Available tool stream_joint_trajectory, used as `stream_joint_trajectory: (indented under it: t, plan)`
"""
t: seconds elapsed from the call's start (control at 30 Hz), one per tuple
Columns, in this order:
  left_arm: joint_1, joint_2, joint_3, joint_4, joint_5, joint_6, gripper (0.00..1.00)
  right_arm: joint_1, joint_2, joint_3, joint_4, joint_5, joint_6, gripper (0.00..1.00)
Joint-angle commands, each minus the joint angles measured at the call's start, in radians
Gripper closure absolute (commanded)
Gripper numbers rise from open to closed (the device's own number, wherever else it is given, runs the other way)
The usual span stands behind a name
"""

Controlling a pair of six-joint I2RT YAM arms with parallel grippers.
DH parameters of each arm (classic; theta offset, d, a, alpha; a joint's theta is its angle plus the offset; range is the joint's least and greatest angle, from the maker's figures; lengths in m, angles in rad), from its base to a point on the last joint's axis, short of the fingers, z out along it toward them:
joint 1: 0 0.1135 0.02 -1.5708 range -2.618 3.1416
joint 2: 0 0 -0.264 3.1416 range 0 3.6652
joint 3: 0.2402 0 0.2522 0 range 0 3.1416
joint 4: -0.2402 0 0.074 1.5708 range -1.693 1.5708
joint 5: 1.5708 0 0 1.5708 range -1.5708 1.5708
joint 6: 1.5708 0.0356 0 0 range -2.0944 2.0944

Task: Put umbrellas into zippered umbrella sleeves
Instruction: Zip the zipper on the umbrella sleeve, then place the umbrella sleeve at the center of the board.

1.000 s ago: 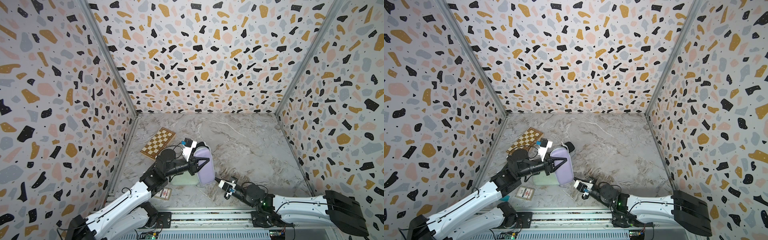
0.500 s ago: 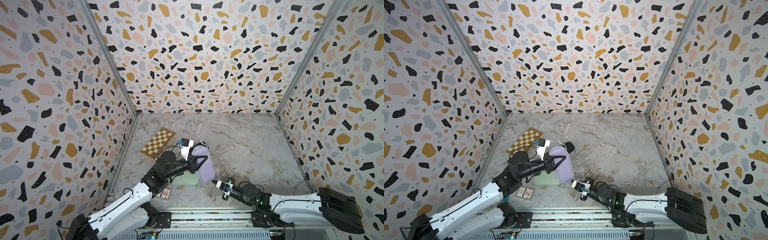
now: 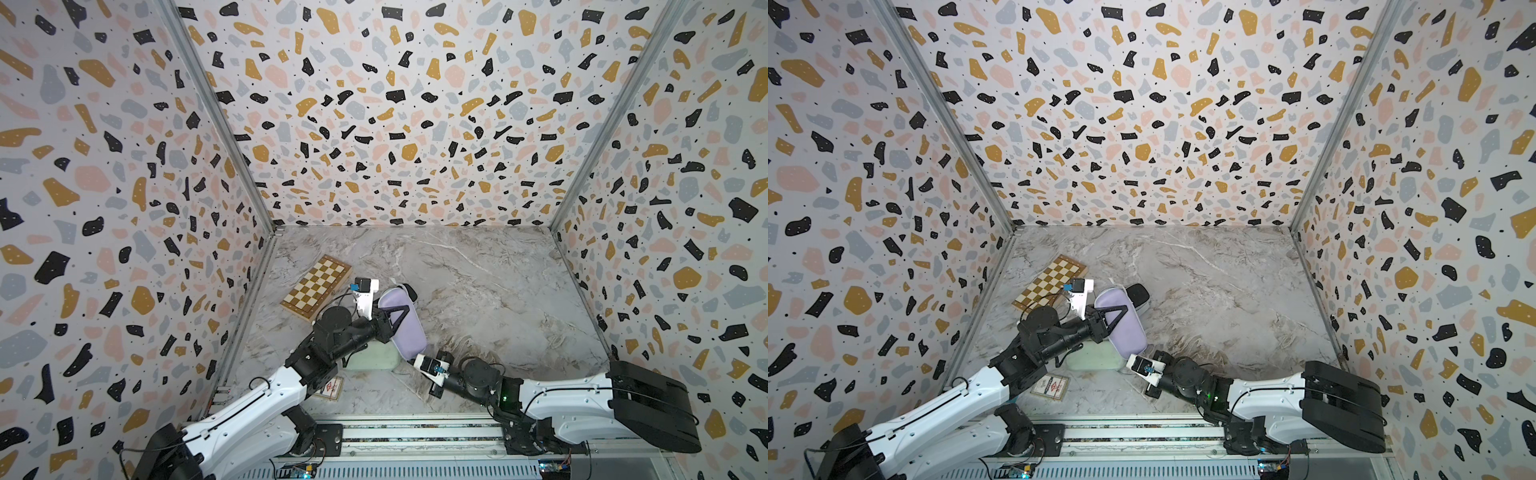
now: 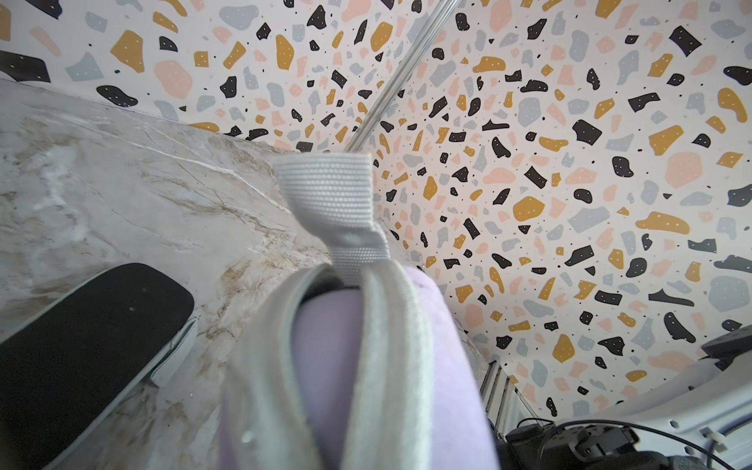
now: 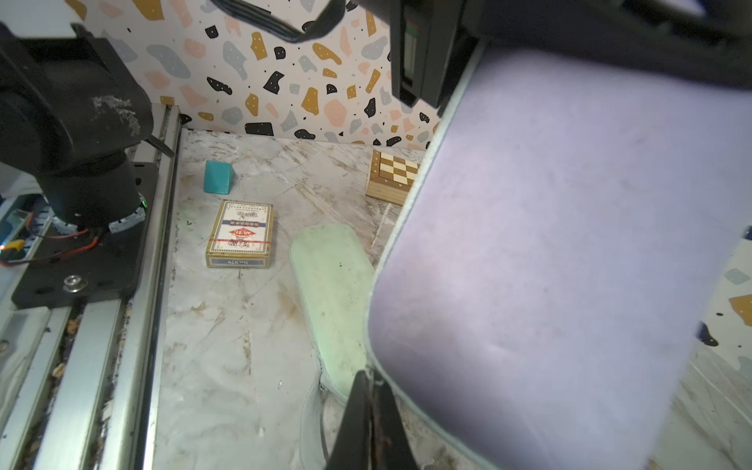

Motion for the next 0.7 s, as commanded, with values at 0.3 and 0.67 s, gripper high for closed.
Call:
stream_joint_trajectory:
  t: [0.3,0.67]
  plan:
    - [0.02,0.086,-0.091,0.27,-0.081,-0.073,1.0,-0.01,0.035,0.121,0.029,-0.129,0.16,1.0]
    - [0.008,0.466,-0.061,0.442,-0.072,-0.152,1.0,-0.196,0.029,0.005,-0.044,-0.061,0.347,1.0]
